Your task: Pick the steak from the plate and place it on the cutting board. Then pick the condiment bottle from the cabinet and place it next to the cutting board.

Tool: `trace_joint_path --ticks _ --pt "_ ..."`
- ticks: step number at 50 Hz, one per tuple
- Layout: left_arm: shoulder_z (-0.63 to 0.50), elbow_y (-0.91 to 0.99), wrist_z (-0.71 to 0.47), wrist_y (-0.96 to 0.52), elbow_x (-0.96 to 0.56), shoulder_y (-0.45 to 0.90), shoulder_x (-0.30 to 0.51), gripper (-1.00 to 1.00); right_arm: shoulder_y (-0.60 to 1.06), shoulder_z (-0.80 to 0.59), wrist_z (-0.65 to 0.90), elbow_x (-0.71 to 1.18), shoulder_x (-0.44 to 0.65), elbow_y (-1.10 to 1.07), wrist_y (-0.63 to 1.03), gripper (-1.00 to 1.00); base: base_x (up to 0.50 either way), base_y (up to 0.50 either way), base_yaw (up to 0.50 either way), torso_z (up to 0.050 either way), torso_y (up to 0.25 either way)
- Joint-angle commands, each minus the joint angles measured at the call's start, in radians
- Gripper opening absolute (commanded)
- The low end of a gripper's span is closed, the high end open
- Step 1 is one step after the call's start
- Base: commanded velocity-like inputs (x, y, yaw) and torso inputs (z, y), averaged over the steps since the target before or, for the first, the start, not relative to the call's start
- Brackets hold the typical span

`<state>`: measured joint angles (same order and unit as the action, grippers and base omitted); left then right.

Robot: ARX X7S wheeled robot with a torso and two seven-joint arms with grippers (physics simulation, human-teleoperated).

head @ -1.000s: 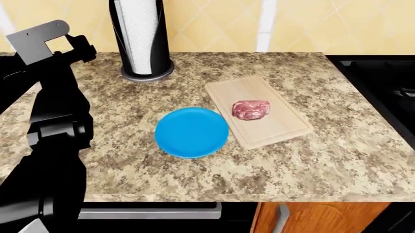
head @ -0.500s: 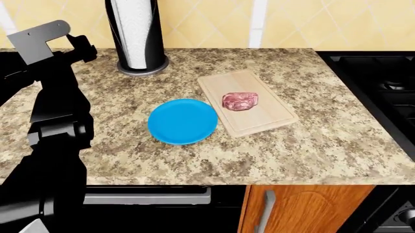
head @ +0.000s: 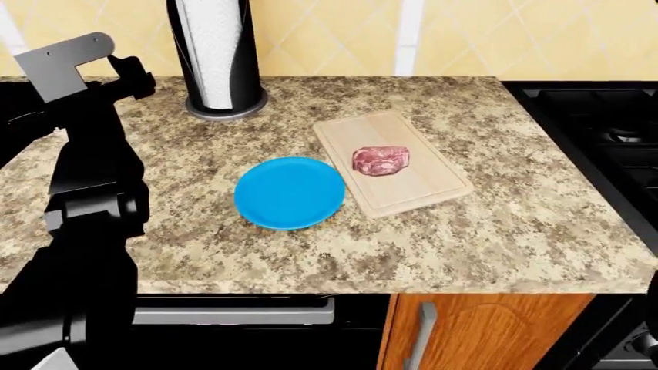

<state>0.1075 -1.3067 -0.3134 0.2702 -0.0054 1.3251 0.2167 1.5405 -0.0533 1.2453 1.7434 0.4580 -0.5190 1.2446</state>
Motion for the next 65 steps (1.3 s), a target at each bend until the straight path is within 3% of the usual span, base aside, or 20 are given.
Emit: trace_joint_path --ticks 1,7,17,65 --pt "-0.004 0.000 0.001 0.002 0.001 -0.001 0.000 1.00 -0.262 0.078 -0.263 -0.333 0.001 -0.181 -0.052 -1.00 0.00 0.00 0.00 0.000 0.000" --pt "-0.004 0.000 0.004 0.004 -0.001 -0.002 0.000 1.00 -0.428 0.046 -0.427 -0.556 -0.015 -0.219 -0.178 -1.00 0.00 0.00 0.00 0.000 0.000" --pt "-0.006 0.000 0.005 0.002 -0.001 -0.002 0.000 1.00 -0.561 -0.019 -0.538 -0.724 -0.035 -0.193 -0.296 -1.00 0.00 0.00 0.00 0.002 0.000" --pt "-0.017 0.000 -0.003 0.003 0.001 -0.003 0.000 1.00 -1.054 0.116 -0.699 -0.849 0.096 -0.187 -0.528 -1.00 0.00 0.00 0.00 0.000 0.000"
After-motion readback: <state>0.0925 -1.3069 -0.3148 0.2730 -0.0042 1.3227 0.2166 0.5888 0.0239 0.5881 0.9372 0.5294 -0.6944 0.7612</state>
